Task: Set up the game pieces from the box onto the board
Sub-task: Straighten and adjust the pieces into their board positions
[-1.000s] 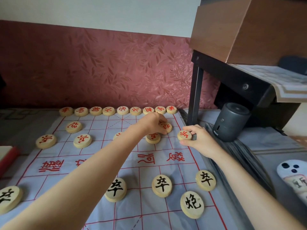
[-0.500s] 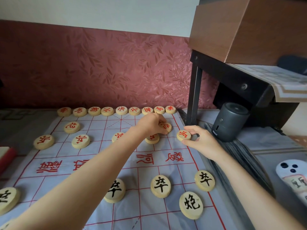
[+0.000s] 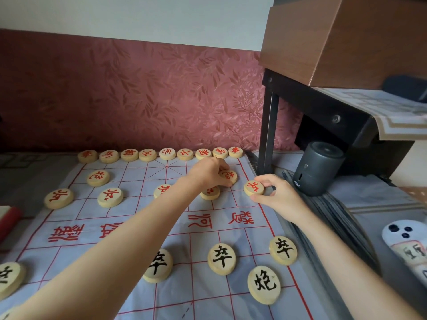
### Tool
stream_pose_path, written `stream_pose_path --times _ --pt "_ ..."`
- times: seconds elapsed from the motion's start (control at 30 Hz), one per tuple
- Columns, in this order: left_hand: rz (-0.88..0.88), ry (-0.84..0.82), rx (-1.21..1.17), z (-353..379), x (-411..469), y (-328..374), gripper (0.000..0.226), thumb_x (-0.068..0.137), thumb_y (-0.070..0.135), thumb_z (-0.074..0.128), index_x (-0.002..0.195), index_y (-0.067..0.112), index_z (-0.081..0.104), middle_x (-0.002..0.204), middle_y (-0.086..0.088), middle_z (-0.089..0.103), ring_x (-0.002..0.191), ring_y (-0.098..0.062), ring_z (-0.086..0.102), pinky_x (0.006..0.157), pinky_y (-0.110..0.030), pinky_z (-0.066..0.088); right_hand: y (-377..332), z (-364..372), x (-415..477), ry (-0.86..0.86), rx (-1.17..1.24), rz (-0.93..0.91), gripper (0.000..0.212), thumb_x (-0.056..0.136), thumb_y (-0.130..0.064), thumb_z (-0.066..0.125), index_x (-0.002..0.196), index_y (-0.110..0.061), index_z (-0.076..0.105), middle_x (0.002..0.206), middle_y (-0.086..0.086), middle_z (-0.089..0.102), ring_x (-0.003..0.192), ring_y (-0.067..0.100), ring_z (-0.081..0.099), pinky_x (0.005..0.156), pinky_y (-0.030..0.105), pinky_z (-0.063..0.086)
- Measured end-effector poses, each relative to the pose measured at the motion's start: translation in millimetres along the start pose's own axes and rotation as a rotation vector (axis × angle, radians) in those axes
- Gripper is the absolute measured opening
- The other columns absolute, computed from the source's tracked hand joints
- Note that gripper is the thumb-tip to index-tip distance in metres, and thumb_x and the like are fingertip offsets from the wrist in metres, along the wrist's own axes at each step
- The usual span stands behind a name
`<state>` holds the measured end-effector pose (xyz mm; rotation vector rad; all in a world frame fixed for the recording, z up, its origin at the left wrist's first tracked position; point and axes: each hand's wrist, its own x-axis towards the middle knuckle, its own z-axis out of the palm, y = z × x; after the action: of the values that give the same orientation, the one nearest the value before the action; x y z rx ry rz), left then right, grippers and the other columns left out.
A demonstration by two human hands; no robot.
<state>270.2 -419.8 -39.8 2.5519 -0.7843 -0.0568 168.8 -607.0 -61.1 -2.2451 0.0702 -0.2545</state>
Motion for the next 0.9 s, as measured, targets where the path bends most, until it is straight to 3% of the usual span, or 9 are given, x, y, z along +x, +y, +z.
stream_pose_path --times 0.17,0.9 --pt "-0.012 -0.005 0.005 0.6 2.0 -0.5 0.055 0.074 0.036 0.073 0.122 0.014 0.058 0.115 -0.006 0.065 0.103 -0.021 0.061 0.086 -0.034 0.051 -1.0 -0.3 0.2 0.001 -0.002 -0.002 0.045 0.071 -0.013 0.079 0.112 -0.017 0.062 0.105 -0.006 0.064 0.095 -0.002 0.055 0.071 0.011 0.039" --pt "-0.011 -0.001 -0.008 3.7 4.4 -2.8 0.055 0.073 0.036 0.075 0.121 0.013 0.059 0.113 -0.007 0.066 0.101 -0.023 0.061 0.085 -0.038 0.052 1.1 -0.5 -0.5 -0.008 -0.004 0.000 0.046 0.072 -0.016 0.079 0.114 -0.018 0.061 0.106 -0.008 0.063 0.099 0.001 0.055 0.073 0.012 0.040"
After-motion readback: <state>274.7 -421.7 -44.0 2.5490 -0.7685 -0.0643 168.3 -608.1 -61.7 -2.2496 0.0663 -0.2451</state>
